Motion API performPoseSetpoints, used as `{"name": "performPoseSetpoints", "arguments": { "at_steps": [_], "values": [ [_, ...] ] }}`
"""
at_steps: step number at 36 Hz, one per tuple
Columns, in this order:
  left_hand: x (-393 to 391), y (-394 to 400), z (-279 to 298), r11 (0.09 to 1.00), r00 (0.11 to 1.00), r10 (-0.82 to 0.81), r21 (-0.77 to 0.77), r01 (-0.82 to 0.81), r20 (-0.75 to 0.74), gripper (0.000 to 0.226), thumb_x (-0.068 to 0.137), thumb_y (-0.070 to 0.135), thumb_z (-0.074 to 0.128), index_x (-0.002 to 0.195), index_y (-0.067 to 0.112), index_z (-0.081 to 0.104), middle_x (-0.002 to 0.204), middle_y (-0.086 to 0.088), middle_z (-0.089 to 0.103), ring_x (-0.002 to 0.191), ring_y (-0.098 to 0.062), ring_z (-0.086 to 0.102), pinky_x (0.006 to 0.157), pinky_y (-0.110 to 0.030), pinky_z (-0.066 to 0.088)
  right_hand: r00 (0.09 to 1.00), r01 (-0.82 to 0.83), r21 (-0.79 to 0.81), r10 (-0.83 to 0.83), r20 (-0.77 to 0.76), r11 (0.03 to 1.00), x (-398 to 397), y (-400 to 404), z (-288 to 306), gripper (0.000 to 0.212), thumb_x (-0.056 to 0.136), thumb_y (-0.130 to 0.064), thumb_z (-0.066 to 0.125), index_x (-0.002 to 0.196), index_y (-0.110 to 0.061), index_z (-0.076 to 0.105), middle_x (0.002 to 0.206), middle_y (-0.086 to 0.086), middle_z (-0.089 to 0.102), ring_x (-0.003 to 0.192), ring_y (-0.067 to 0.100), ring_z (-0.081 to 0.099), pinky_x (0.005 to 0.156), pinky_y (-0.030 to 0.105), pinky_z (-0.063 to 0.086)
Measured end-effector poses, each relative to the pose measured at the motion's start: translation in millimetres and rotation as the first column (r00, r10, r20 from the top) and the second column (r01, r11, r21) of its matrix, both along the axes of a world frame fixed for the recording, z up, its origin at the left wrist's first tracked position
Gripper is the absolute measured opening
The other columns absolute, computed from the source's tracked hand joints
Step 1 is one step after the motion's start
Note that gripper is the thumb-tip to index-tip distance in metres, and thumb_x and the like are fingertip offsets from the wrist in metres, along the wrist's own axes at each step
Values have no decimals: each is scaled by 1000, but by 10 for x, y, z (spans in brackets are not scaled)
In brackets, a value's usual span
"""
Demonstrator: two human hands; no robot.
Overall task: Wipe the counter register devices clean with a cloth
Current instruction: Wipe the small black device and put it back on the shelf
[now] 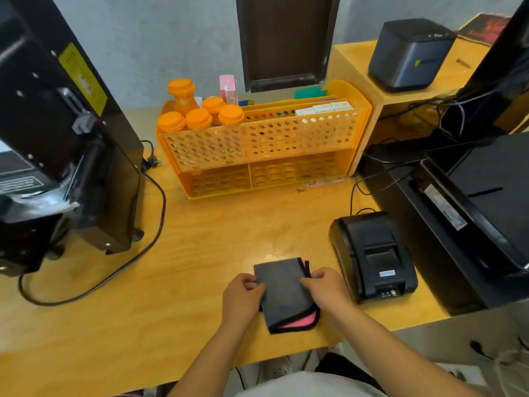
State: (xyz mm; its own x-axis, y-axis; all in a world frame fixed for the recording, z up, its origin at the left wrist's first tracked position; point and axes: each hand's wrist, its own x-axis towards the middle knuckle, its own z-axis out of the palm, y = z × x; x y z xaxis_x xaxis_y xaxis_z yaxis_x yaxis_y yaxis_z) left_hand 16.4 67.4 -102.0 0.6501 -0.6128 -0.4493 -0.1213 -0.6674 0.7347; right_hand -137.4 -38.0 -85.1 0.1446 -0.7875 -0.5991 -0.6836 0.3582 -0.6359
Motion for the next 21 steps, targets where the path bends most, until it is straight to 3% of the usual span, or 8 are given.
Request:
{"name": "performPoseSetpoints", "arguments": {
  "at_steps": [4,10,13,15,18,21],
  "values": [
    [27,-17,28,1000,999,16,5,-16,-31,12,93,22,74,83,21,67,79,3,69,74,-14,65,63,-29,50,993,103,49,-105,47,994,19,20,27,20,90,-18,73,77,-14,58,82,8,62,77,23,58,64,32,46],
    [35,-67,83,982,955,105,-120,-142,-276,19,97,16,64,79,13,62,77,-4,60,71,-20,56,64,-32,42,985,160,22,-161,58,987,-7,33,57,10,92,-11,70,96,-7,63,96,11,64,85,24,60,69,33,50],
    [25,-68,126,943,838,165,-166,-288,-520,11,101,12,60,90,10,61,88,-10,63,81,-25,61,64,-35,48,971,185,136,-203,127,973,-37,37,77,13,91,-10,71,102,-4,66,100,15,67,87,27,63,66,33,52],
    [31,-68,169,931,791,168,-169,-323,-588,6,101,12,62,106,14,60,97,-14,67,84,-26,65,59,-33,51,953,199,239,-244,178,951,-42,28,107,14,91,-12,74,100,-3,68,101,15,70,90,28,66,65,32,56],
    [73,-93,201,934,787,120,-199,-296,-606,22,102,13,63,120,24,59,106,-17,68,86,-28,67,57,-33,52,936,195,344,-280,215,918,-38,-6,129,21,89,-13,78,103,-3,69,104,17,72,98,32,69,75,39,62],
    [127,-156,218,935,812,88,-233,-266,-577,17,101,14,64,115,22,69,107,-15,70,87,-27,69,59,-32,54,936,150,314,-237,261,938,-33,-73,120,17,92,-12,73,103,0,73,106,18,74,100,34,70,90,47,61]
  ]
}}
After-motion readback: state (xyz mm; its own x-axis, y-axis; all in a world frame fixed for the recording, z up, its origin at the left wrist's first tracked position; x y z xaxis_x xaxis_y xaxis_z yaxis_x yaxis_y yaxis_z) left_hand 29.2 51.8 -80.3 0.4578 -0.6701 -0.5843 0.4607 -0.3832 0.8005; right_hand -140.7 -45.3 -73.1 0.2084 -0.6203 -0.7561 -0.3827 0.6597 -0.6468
